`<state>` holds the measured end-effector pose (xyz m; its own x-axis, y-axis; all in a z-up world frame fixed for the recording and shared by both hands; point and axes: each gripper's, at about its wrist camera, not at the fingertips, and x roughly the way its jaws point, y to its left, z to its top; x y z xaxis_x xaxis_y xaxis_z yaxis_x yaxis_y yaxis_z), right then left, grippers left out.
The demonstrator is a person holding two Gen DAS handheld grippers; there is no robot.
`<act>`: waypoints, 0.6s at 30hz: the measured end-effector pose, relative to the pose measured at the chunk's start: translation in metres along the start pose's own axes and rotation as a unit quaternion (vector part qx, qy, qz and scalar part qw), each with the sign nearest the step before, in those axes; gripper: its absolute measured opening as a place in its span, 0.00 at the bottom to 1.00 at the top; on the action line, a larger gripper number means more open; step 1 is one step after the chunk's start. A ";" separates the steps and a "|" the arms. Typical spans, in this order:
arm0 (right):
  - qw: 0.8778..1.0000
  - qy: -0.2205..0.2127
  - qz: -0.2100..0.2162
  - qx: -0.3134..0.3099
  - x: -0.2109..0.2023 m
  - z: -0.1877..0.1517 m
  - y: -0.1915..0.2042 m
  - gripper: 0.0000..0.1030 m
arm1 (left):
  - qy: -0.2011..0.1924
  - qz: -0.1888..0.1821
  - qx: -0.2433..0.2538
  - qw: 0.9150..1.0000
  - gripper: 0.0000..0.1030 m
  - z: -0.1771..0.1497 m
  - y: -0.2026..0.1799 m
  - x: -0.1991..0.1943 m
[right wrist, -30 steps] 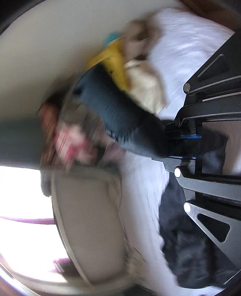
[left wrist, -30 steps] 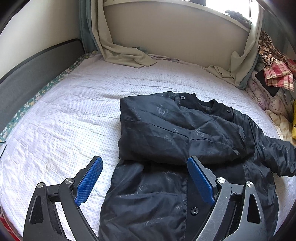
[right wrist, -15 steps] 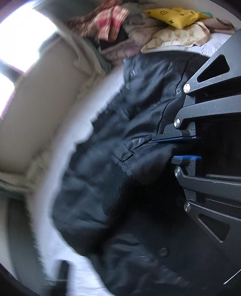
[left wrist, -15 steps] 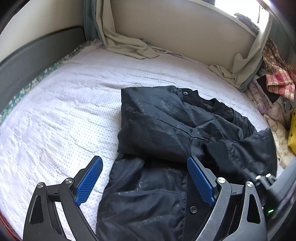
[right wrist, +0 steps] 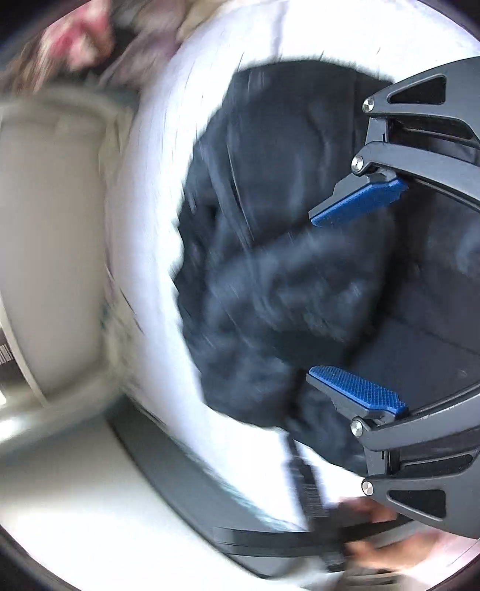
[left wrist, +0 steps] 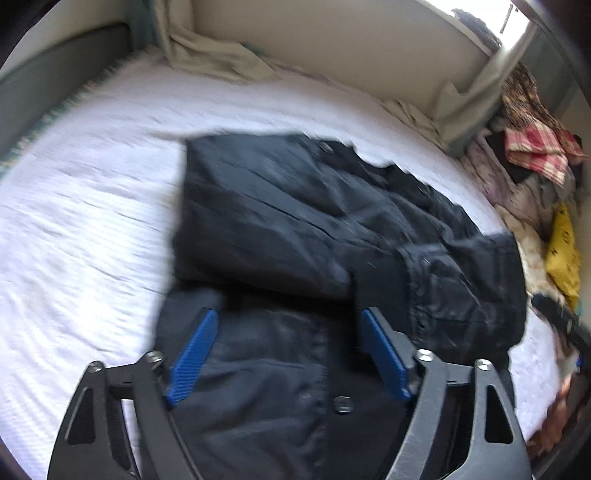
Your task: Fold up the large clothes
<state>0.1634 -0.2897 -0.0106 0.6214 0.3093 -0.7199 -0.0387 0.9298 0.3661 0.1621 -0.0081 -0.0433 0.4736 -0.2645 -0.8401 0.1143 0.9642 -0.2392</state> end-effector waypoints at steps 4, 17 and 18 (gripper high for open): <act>0.999 -0.016 -0.016 0.032 -0.001 0.010 -0.014 0.74 | 0.059 -0.045 0.006 0.997 0.72 -0.005 -0.020 0.039; 0.997 -0.045 -0.023 0.057 -0.021 0.013 -0.023 0.74 | 0.072 -0.063 0.007 0.995 0.05 -0.003 -0.057 0.051; 0.997 -0.046 -0.024 0.064 -0.023 0.013 -0.026 0.74 | 0.062 -0.060 0.019 0.996 0.05 -0.003 -0.059 0.041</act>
<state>0.1603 -0.3233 0.0035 0.6897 0.2407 -0.6829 0.0892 0.9077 0.4100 0.1719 -0.0760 -0.0654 0.3439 -0.3765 -0.8602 0.1986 0.9245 -0.3252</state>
